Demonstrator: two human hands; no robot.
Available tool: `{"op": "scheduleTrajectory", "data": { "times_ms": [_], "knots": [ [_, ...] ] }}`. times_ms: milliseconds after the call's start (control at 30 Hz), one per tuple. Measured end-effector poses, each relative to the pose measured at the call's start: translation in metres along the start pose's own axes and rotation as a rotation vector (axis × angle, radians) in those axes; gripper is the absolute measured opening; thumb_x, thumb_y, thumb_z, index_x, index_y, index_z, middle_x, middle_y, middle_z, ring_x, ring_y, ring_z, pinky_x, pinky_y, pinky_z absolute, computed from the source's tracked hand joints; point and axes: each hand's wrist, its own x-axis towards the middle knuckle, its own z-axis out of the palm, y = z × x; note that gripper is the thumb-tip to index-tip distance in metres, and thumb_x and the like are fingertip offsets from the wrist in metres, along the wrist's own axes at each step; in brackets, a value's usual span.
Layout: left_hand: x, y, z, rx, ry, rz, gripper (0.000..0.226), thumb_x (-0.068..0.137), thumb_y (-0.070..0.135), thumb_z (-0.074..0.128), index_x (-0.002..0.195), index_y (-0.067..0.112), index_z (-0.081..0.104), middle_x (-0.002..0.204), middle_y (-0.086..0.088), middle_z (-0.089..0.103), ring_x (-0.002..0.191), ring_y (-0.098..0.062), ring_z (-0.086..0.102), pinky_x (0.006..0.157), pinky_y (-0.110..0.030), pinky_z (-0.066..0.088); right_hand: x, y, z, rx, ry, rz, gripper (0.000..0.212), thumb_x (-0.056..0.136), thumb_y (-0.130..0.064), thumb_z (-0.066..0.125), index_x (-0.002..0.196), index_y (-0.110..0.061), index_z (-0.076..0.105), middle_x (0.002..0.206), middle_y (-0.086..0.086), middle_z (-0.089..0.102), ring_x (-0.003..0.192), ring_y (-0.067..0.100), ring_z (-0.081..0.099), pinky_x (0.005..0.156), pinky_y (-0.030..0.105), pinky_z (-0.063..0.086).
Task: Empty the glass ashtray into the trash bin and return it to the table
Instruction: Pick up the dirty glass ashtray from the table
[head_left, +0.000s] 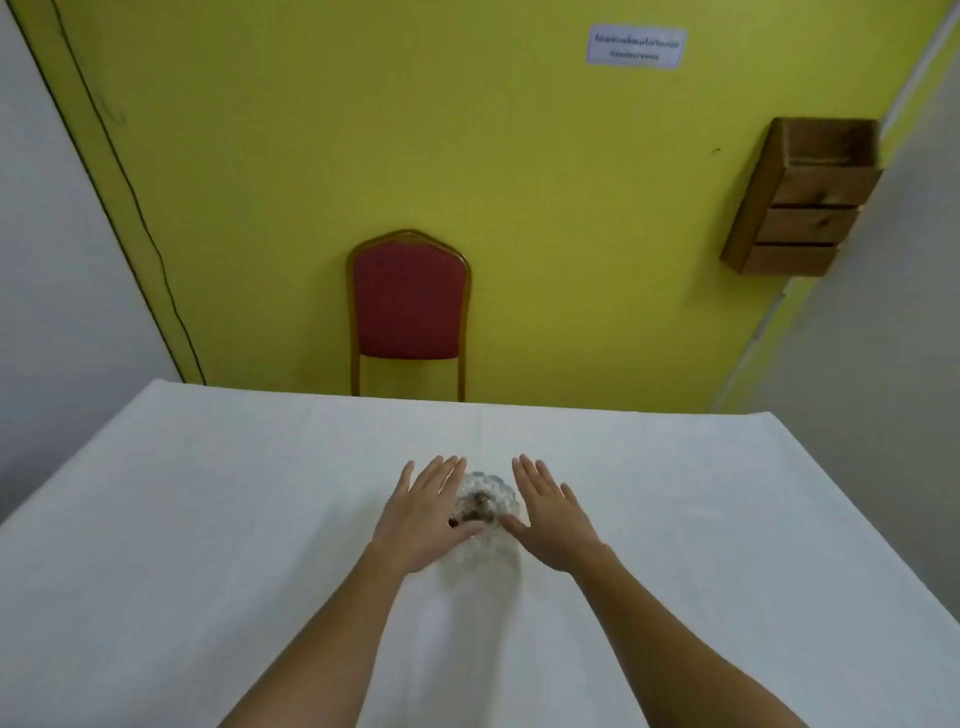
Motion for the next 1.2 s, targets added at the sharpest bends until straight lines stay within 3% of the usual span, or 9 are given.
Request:
{"op": "scheduleTrajectory", "data": {
  "times_ms": [200, 467, 700, 967, 1200],
  "knots": [
    [0.015, -0.02, 0.035, 0.053, -0.092, 0.054, 0.114, 0.064, 0.091, 0.013, 0.15, 0.018, -0.007, 0.161, 0.001, 0.0, 0.147, -0.016, -0.007, 0.116, -0.048, -0.011, 0.011, 0.015, 0.023, -0.03, -0.153, -0.005, 0.1, 0.084, -0.068, 0.048, 0.152, -0.021, -0.007, 0.163, -0.004, -0.008, 0.149, 0.014, -0.009, 0.122, 0.042, 0.003],
    [0.028, -0.034, 0.058, -0.025, -0.041, 0.101, 0.121, 0.058, 0.097, 0.014, 0.149, 0.021, -0.008, 0.161, -0.001, 0.003, 0.147, -0.019, -0.005, 0.113, -0.046, -0.017, 0.019, 0.024, 0.044, 0.036, -0.073, 0.018, 0.108, 0.075, -0.072, 0.056, 0.152, -0.022, 0.0, 0.163, -0.003, 0.009, 0.15, 0.017, 0.0, 0.121, 0.037, 0.003],
    [0.039, -0.04, 0.066, -0.216, -0.049, 0.098, 0.138, 0.045, 0.1, 0.032, 0.15, 0.016, 0.002, 0.159, 0.0, 0.016, 0.147, -0.015, 0.002, 0.116, -0.042, -0.015, 0.025, 0.021, 0.049, 0.087, -0.042, 0.042, 0.114, 0.069, -0.067, 0.066, 0.153, -0.019, 0.007, 0.16, 0.0, 0.02, 0.149, 0.017, 0.009, 0.121, 0.037, 0.009],
    [0.051, -0.03, 0.044, -0.248, 0.058, 0.194, 0.129, 0.044, 0.086, 0.058, 0.144, 0.01, 0.029, 0.146, -0.003, 0.045, 0.14, -0.019, 0.029, 0.118, -0.044, -0.001, 0.016, 0.02, 0.042, 0.244, 0.126, 0.095, 0.111, 0.061, -0.052, 0.082, 0.149, -0.015, 0.025, 0.152, 0.005, 0.039, 0.145, 0.024, 0.026, 0.118, 0.041, 0.024],
    [0.094, 0.034, -0.024, -0.285, 0.245, 0.362, 0.128, 0.043, 0.08, 0.068, 0.141, 0.005, 0.035, 0.141, -0.009, 0.05, 0.135, -0.024, 0.039, 0.115, -0.049, 0.006, -0.015, 0.052, -0.047, 0.269, 0.393, 0.087, 0.11, 0.058, -0.035, 0.091, 0.146, -0.007, 0.031, 0.15, 0.013, 0.04, 0.141, 0.029, 0.034, 0.114, 0.047, 0.032]
  ]
}}
